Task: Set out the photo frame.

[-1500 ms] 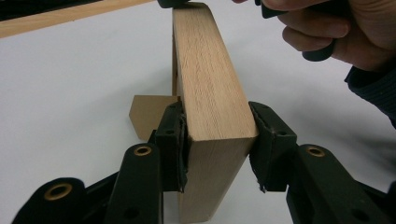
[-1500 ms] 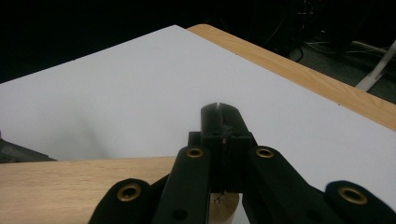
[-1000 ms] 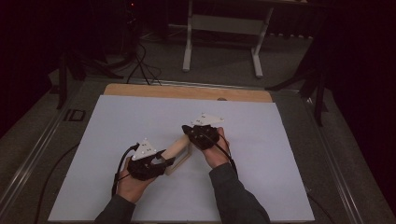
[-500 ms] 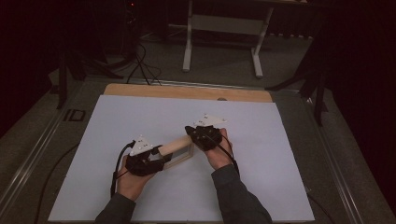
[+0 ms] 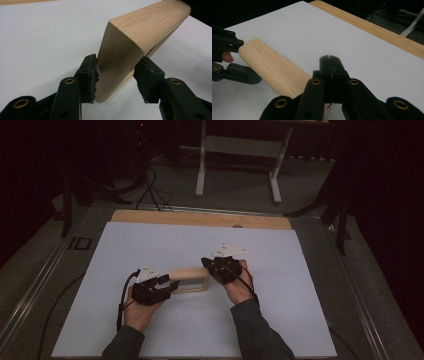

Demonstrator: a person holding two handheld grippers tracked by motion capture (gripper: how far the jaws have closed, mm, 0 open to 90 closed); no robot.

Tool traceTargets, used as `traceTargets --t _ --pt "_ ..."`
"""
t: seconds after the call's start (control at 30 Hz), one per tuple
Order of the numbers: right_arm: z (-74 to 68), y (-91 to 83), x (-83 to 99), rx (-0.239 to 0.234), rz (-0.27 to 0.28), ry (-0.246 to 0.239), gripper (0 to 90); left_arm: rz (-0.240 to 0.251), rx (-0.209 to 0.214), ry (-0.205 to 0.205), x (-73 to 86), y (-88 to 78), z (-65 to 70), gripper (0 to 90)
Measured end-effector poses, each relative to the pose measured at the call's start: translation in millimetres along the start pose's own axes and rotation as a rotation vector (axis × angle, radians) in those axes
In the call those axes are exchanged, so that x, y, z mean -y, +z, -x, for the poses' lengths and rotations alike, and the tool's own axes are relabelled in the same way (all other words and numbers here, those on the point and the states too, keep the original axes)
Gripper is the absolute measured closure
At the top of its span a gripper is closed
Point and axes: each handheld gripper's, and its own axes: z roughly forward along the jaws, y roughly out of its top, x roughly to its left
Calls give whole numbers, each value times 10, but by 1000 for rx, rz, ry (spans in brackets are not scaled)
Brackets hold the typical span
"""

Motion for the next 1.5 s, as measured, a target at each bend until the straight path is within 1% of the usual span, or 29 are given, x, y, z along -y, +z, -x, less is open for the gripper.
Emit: traceTargets --t 0.07,0.17,0.23,0.33,0.5,0.53,0.57,0.6,0.7,0.73,0.77,0.8,0.87,1.07,1.2,1.33,1.5 --pt "10 3 3 -3 4 4 879 1 6 2 2 2 -8 535" --pt "31 -1 13 -37 22 23 823 4 8 -1 7 7 -13 533" --pt "35 -11 16 -46 30 25 792 4 9 -2 12 12 -18 534" --pt "26 -37 16 -57 39 9 719 6 7 -4 16 18 -19 534" --pt "14 -96 32 -96 45 -12 609 5 7 -8 21 25 -23 535" --pt "14 -96 32 -96 45 -12 609 5 7 -8 21 25 -23 536" --pt "9 -108 37 -98 43 -15 591 3 8 -8 23 27 -25 536" --pt "-12 -134 46 -97 34 -38 543 2 8 -8 23 28 -26 537" --pt "-38 -155 56 -88 23 -66 477 4 9 -8 23 32 -27 537" --pt "-38 -155 56 -88 23 -66 477 4 9 -8 23 32 -27 537" --pt "-39 -157 61 -91 24 -66 457 3 10 -7 23 32 -29 537" --pt "-34 -150 85 -104 23 -66 429 3 10 -6 23 33 -29 538" --pt "-28 -136 121 -106 14 -71 397 3 11 -6 23 35 -29 539" --pt "-3 -73 242 -135 -22 -67 375 2 25 -3 28 44 -30 546" --pt "10 -11 313 -140 -50 -67 376 -5 24 3 31 58 -32 550" --pt "20 19 350 -138 -61 -66 379 -2 24 0 30 76 -38 553" --pt "60 52 398 -138 -74 -64 427 -7 24 2 35 89 -52 560"
